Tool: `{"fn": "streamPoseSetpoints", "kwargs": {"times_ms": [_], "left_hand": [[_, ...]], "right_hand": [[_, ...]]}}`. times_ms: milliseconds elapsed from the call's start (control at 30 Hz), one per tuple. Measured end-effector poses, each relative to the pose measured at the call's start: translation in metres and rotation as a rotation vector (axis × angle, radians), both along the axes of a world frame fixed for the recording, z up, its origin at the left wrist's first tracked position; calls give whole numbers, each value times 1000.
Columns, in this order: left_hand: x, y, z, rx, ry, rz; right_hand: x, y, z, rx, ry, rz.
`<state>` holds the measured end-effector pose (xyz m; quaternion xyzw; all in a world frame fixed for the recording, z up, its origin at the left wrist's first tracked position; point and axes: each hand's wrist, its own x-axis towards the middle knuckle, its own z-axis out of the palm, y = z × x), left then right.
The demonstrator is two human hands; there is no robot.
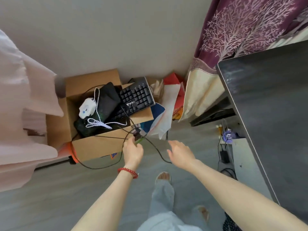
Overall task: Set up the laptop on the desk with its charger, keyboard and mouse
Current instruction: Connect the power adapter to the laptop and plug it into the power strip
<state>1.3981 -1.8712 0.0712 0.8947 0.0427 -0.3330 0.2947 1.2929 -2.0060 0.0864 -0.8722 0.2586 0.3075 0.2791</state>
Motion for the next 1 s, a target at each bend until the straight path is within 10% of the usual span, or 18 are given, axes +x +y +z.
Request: {"fn": "streamPoseSetpoints", "kwargs": {"times_ms": [233,400,533,833,1000], "left_hand": [[50,20,-71,160,-178,-293],[63,1,-57,-334,220,512],[74,-7,-14,-802,334,1093],[27,29,100,-259,-210,-450],[10,51,131,-314,-390,-706]], "right_hand": [[72,27,-81,396,261,-203],[60,21,-54,190,-157,-11],[44,-6,-13,396,-90,84],[80,-19,77,625,-163,-549],[112,10,114,1038,132,-683]]}}
